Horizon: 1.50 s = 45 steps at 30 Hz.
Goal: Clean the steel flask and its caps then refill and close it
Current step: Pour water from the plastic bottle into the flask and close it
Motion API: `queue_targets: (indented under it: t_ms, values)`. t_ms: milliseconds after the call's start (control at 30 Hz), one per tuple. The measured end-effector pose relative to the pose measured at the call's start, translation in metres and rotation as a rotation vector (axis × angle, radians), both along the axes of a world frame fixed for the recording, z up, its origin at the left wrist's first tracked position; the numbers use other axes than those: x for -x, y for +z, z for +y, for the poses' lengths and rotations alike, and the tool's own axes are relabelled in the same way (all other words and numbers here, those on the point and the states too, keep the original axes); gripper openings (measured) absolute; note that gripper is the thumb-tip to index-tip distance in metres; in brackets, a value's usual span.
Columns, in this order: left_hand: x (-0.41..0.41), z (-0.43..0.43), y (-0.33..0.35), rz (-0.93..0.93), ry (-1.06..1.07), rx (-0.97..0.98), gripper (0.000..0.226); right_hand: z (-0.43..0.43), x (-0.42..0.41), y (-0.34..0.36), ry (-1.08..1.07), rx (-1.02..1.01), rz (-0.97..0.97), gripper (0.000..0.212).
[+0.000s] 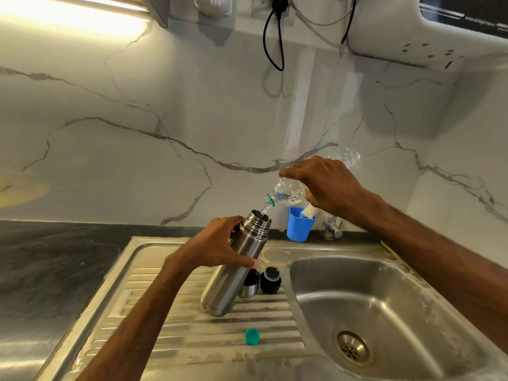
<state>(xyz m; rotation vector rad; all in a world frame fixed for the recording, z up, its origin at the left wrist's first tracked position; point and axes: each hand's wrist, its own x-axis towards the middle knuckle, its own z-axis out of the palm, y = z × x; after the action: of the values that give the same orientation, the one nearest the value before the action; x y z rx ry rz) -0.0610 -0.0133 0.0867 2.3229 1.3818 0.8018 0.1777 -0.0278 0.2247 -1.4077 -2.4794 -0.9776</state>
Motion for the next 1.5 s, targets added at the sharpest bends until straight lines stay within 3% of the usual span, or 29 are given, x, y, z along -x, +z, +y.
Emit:
queue_targets:
  t_ms: [1233,1500]
  values:
    - [0.014,0.006,0.002,0.027,0.022,0.031,0.076,0.015,0.063,0.024,0.355,-0.203,-0.264,0.047]
    - [0.022,0.006,0.003,0.033,0.028,0.041,0.074,0.010,0.063,0.023,0.252,-0.153,-0.242,0.060]
